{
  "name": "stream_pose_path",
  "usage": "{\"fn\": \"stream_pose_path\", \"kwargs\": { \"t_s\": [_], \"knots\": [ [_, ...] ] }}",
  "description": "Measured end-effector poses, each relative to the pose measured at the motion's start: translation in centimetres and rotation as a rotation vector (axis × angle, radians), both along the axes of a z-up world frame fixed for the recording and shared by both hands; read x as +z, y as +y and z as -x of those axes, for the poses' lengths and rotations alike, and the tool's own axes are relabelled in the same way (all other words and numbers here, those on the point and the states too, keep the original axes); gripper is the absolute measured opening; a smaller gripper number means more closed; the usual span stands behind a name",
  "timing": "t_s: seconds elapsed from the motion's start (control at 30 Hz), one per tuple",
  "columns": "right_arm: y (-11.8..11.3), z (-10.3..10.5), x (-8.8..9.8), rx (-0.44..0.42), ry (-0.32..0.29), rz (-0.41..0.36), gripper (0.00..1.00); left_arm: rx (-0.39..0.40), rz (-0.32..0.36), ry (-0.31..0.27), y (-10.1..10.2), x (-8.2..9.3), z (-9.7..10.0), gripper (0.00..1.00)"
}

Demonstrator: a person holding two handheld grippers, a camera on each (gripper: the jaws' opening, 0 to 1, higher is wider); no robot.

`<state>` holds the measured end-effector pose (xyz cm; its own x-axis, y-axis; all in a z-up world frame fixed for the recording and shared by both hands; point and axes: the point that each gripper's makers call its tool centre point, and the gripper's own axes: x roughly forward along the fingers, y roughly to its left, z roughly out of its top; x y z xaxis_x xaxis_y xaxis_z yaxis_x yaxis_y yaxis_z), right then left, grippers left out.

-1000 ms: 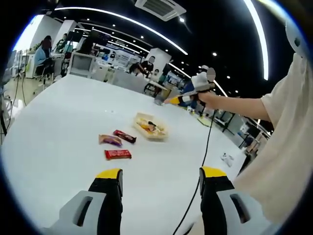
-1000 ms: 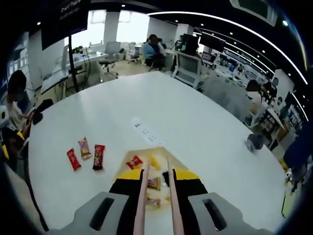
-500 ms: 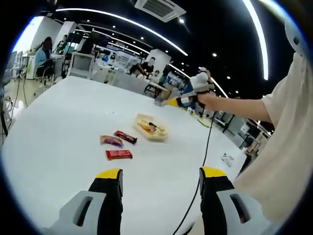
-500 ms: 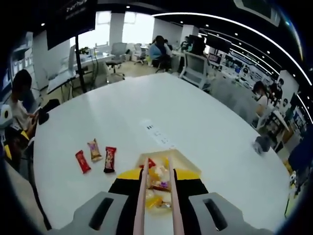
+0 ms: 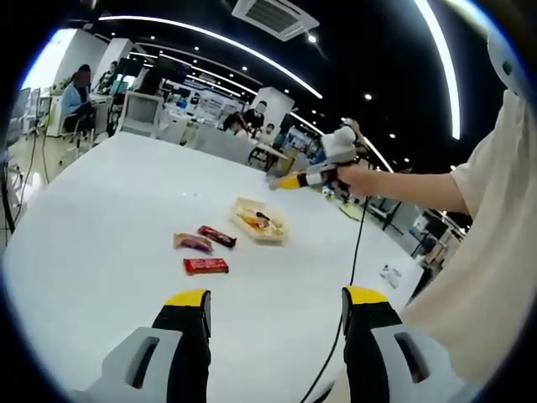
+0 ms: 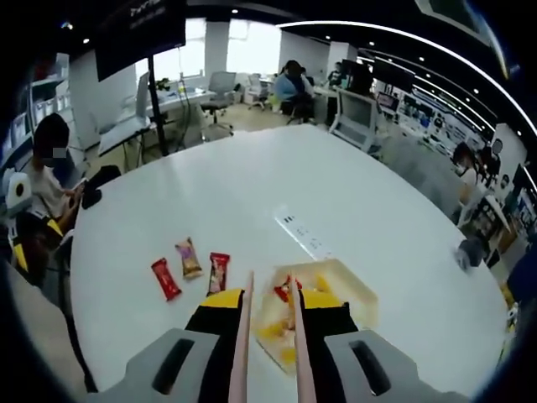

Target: Place the target food into the container with the food tongs after gripping and lifting it, then release it inside without dropping or visibly crushing the food.

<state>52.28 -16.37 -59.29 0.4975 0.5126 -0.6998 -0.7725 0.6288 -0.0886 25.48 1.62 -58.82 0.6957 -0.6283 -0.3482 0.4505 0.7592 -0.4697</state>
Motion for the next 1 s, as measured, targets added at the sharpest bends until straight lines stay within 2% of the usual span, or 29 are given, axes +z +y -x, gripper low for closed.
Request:
{"fn": "stream_pose_path", "kwargs": {
  "t_s": [0.67, 1.0],
  "knots": [
    [5.6, 3.4, -2.3, 0.129, 0.057, 0.004, 0.24, 0.044, 0.009, 0.007, 1.4, -0.5, 1.1, 0.63],
    [8.2, 6.0, -3.9, 0.202, 0.096, 0.021, 0.24, 0.071, 0.016, 0.012, 2.0, -0.8, 1.8, 0.63]
  ]
}}
